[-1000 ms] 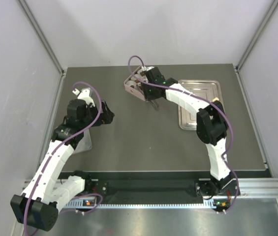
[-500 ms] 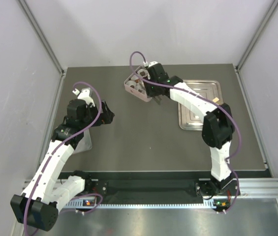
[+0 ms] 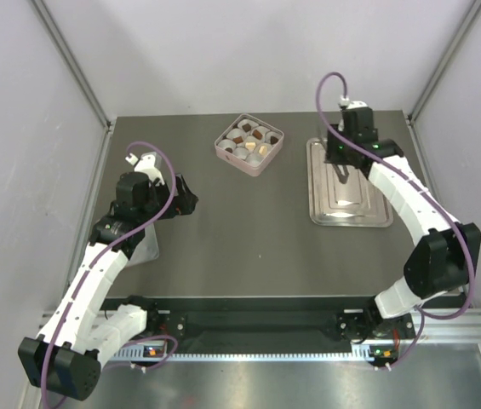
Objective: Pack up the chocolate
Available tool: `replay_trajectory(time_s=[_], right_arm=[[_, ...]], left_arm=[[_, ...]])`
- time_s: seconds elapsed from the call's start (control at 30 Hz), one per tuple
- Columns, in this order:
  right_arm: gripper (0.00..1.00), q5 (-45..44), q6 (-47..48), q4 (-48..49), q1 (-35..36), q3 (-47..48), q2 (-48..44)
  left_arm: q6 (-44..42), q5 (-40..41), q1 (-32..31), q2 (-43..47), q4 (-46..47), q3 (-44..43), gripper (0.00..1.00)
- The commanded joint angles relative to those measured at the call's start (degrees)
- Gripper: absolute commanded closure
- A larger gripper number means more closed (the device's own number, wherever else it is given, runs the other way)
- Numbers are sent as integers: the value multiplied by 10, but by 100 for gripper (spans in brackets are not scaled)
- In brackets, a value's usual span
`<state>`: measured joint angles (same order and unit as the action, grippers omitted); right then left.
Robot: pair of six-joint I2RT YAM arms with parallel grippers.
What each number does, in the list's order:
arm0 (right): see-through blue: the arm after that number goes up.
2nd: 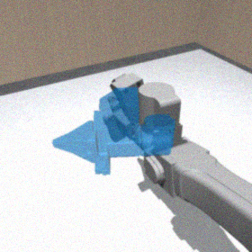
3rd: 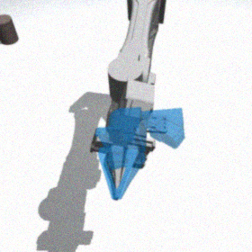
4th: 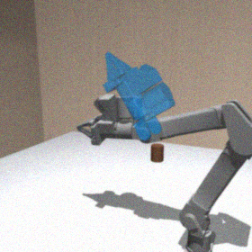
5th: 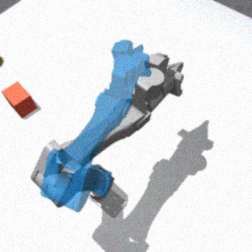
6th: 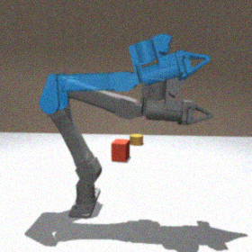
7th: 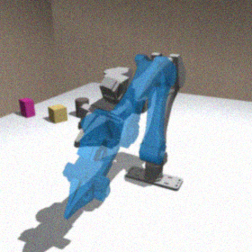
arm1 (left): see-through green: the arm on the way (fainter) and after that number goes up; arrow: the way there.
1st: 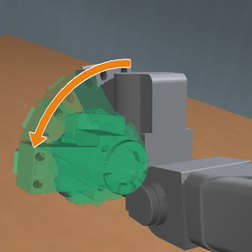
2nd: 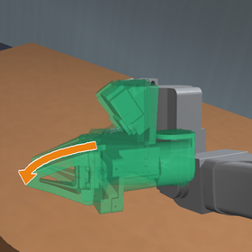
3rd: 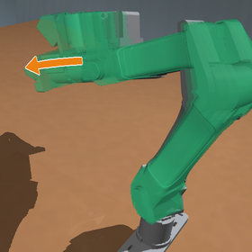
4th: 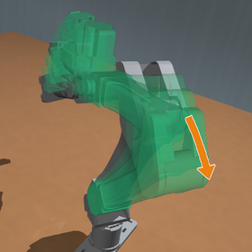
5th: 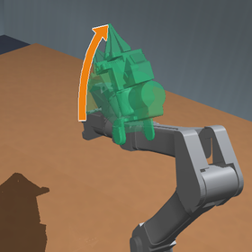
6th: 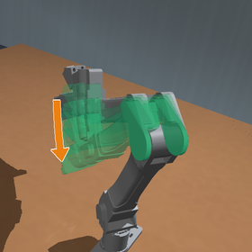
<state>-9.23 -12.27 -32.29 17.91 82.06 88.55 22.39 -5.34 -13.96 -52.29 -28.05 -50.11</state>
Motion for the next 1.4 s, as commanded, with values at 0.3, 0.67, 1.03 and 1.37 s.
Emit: replay_trajectory(time_s=[0.3, 0.67, 1.03, 1.37], right_arm=[[53, -21, -56, -29, -147, -103, -24], [53, -46, -108, -26, -173, -116, -14], [54, -53, -164, -17, -175, -116, 26], [55, -47, -182, 3, -175, -114, 65]], left_arm=[[2, -10, 2, 3, 31, 0, 1], [2, -10, 2, 4, 29, 0, 1], [2, -10, 2, 6, 29, 1, 1], [1, -7, 2, 5, 29, 0, 1]])
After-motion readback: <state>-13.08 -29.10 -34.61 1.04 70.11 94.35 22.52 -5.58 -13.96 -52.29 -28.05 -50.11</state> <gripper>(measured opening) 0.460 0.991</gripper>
